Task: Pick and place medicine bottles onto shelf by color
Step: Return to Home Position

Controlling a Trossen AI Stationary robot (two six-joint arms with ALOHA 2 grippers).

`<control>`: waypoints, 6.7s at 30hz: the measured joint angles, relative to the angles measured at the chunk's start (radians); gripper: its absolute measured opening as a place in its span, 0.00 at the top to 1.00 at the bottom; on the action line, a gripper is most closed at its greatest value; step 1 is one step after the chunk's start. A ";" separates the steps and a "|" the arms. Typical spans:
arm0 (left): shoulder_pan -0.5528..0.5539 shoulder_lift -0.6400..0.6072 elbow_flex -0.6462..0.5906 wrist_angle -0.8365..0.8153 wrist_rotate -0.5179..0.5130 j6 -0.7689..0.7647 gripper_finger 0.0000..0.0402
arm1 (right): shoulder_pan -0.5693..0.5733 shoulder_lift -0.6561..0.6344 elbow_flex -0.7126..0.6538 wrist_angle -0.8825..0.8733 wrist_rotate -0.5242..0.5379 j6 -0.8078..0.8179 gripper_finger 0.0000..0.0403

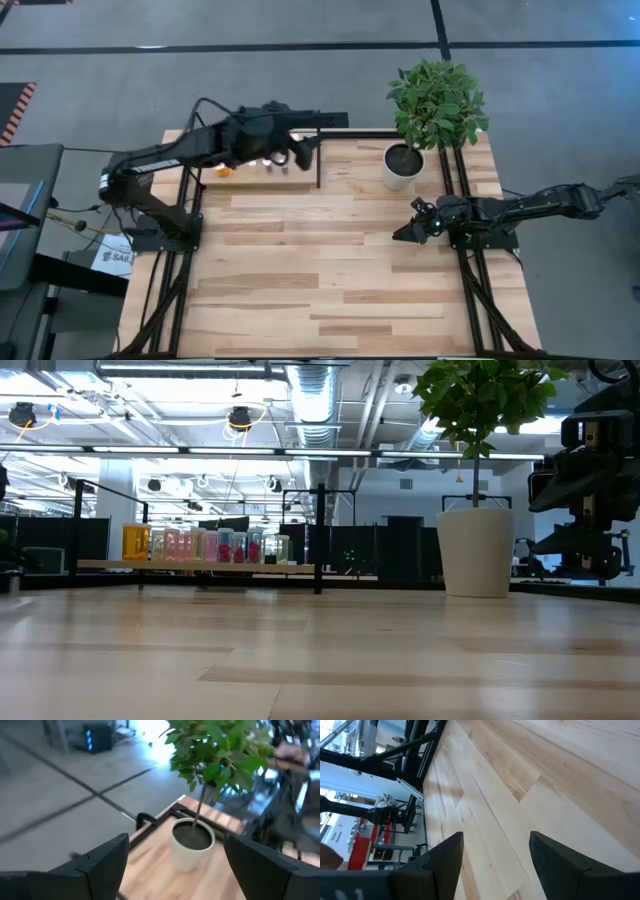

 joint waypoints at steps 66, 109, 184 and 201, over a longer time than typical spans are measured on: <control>-0.008 -1.459 -1.527 0.388 -0.010 -0.135 0.22 | 0.000 0.000 0.000 -0.001 0.000 0.000 0.38; -0.008 -1.456 -1.636 0.584 -0.003 -0.020 0.22 | 0.000 0.000 0.000 -0.002 0.000 0.000 0.38; -0.007 -1.455 -1.636 0.583 -0.004 -0.020 0.22 | -0.190 -0.470 0.000 0.067 0.259 -0.854 0.38; -0.008 -1.455 -1.635 0.583 -0.004 -0.020 0.22 | -0.190 -0.470 0.000 -0.020 0.256 -0.855 0.38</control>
